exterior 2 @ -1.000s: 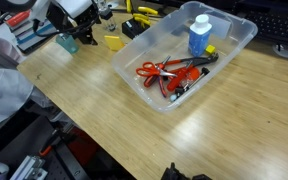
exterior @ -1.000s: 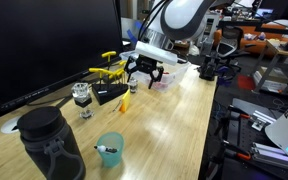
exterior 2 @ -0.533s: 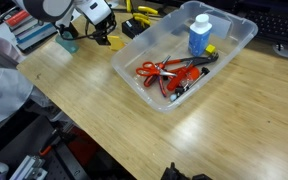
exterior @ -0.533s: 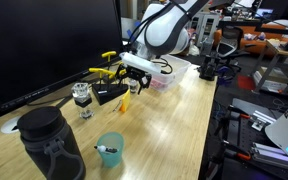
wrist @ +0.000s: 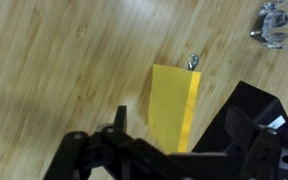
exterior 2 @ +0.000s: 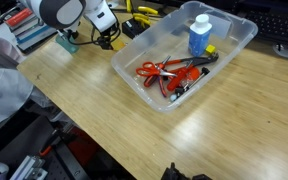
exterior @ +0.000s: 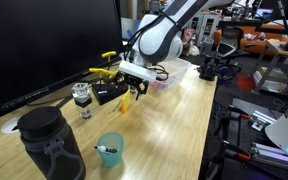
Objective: Pick up the yellow sticky note book from the table and put it in the container.
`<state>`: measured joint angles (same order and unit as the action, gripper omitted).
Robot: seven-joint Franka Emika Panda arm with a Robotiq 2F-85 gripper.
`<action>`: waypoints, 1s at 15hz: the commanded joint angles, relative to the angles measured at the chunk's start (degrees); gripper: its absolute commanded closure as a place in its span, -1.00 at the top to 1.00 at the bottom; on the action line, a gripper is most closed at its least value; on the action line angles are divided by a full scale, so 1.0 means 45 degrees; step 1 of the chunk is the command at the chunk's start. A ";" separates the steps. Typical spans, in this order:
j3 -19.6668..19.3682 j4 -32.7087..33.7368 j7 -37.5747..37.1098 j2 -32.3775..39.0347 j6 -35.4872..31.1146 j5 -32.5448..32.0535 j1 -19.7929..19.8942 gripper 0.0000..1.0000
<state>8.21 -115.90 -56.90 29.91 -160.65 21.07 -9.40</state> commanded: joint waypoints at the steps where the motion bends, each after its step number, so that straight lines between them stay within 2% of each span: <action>1: 0.0008 0.0314 0.0154 0.0462 -0.0233 0.0442 -0.0096 1.00; 5: 0.0010 0.0438 0.0301 0.0972 -0.0987 0.0434 -0.0121 0.95; 7: -0.0045 0.0509 0.0291 0.1195 -0.1247 0.0348 -0.0195 0.45; 8: -0.0044 0.0531 0.0287 0.1273 -0.1368 0.0349 -0.0212 0.38; 15: -0.0112 0.0301 0.0081 0.0998 -0.1699 0.0359 -0.0442 -0.64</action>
<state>8.31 -113.83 -56.81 35.80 -167.56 21.52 -10.47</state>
